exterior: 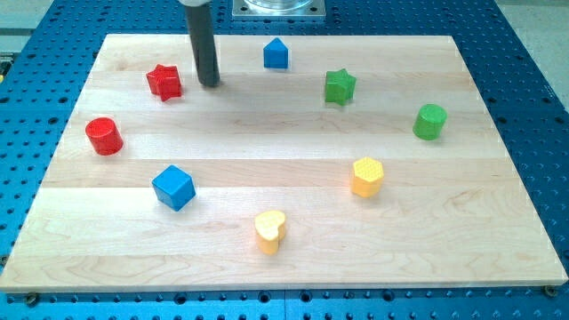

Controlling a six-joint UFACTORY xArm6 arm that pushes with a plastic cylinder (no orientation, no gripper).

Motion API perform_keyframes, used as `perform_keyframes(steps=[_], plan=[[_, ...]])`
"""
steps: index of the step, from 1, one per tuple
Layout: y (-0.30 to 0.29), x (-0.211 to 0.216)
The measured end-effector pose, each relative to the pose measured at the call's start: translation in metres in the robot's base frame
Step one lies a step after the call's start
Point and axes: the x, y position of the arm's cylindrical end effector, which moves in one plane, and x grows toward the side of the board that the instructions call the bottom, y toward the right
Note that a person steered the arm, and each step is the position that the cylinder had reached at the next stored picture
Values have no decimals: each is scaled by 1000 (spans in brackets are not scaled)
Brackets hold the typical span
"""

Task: Push the blue cube into the red circle

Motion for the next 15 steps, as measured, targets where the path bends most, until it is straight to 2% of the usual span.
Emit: perform_keyframes(steps=[1,2,3,4,5,6,7,8,9,10,11,12,13,14,15], plan=[[-45,26],[-60,63],[-32,94],[-54,166],[-111,174],[-108,130],[-74,143],[17,144],[73,204],[25,230],[-35,229],[-40,244],[-83,188],[-98,172],[-87,206]])
